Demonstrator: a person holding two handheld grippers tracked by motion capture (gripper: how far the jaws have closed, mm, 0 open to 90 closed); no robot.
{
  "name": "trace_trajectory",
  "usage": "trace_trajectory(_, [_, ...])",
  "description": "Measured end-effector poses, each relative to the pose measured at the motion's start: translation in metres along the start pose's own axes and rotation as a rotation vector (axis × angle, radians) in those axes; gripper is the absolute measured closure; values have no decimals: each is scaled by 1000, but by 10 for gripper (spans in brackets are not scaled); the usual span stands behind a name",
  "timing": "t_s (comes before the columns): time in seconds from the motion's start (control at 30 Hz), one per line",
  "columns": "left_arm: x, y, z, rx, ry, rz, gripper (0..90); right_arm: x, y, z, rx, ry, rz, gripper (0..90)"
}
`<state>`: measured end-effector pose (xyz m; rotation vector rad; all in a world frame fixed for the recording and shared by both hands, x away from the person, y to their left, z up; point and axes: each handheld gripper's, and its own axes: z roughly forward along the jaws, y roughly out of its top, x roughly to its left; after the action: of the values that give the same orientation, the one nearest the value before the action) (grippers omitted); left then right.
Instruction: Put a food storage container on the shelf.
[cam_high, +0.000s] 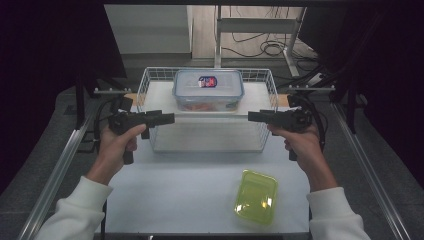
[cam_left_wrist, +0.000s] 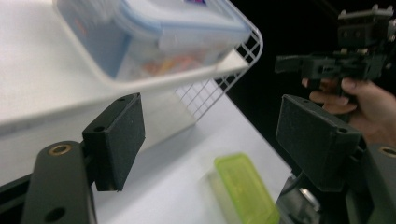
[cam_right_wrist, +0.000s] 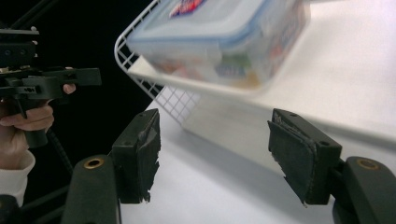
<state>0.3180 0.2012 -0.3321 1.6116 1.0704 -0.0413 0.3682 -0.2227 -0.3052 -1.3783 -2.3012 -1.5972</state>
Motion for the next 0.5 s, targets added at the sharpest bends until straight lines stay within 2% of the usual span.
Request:
trace_trajectory(0.07, [0,-10,-3,6,-9,-5,231,-1,-9,-3,11,6,-1,342])
trace_trajectory(0.23, [0,-39,-9,45,38,50,243,0,-31,-7,35,15,-40,341])
trace_trajectory(0.3, [0,-52,-10,61,41,56,248,1,-49,-9,49,15,-61,339])
trace_trajectory(0.33, [1,-59,-11,68,47,61,248,1,-49,-9,49,15,-61,339])
trace_trajectory(0.5, [6,-91,-13,96,56,54,251,-4,-79,-7,82,19,-77,339])
